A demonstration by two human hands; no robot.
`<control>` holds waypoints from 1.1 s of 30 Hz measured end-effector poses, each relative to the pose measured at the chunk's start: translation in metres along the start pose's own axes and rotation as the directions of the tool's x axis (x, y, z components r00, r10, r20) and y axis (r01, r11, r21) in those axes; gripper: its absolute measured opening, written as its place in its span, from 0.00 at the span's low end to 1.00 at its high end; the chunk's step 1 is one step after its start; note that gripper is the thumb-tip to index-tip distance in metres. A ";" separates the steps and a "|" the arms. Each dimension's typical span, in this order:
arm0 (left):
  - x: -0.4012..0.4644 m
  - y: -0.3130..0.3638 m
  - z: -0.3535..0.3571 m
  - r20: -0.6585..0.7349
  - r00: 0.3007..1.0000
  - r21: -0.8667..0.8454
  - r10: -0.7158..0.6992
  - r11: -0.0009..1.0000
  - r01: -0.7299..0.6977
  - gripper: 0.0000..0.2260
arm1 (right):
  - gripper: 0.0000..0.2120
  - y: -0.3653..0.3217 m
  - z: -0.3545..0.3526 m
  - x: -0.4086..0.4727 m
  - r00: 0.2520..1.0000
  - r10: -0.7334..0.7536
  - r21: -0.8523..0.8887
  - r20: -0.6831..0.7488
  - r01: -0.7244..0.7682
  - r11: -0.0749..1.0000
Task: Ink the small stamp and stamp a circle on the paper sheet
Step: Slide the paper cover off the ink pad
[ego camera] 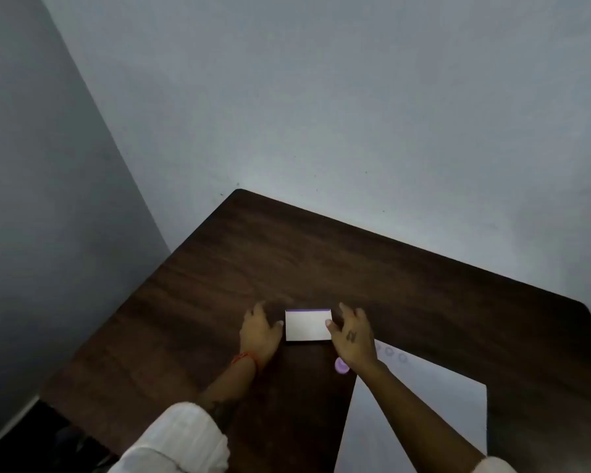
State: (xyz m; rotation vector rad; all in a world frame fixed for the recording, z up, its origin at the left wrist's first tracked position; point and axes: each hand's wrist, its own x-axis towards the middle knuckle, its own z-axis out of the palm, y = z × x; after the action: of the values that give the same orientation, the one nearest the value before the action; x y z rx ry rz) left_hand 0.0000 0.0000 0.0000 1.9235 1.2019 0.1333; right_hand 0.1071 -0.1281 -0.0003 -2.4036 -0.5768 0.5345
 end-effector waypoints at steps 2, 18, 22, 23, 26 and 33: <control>0.005 0.001 0.003 0.022 1.000 0.030 0.023 0.999 -0.023 0.20 | 0.24 0.002 0.003 0.004 0.999 0.024 -0.039 0.028 -0.023 0.999; -0.013 0.015 0.002 0.016 0.995 0.082 0.096 0.992 -0.097 0.18 | 0.21 -0.012 0.006 -0.008 0.998 -0.024 -0.005 -0.066 0.023 1.000; -0.031 0.002 -0.011 -0.028 0.997 0.056 0.069 0.996 -0.067 0.18 | 0.22 -0.017 0.010 -0.029 0.997 -0.071 -0.004 -0.023 0.071 0.997; -0.036 -0.004 -0.013 -0.031 0.999 0.047 0.045 0.998 -0.043 0.19 | 0.22 -0.017 0.013 -0.037 0.997 -0.076 0.005 -0.005 0.076 0.997; -0.053 -0.024 -0.015 -0.003 1.000 0.033 -0.010 0.999 0.010 0.18 | 0.23 -0.013 0.027 -0.057 0.996 -0.073 0.004 0.046 0.073 0.997; -0.068 -0.053 -0.011 0.011 1.000 0.092 0.015 0.996 -0.016 0.20 | 0.23 -0.003 0.047 -0.081 0.982 -0.001 0.008 0.191 -0.001 1.000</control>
State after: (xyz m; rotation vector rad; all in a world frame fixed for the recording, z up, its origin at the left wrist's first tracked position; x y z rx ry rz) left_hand -0.0781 -0.0372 -0.0078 2.0119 1.2047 0.0771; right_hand 0.0166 -0.1460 -0.0137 -2.3598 -0.6548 0.7719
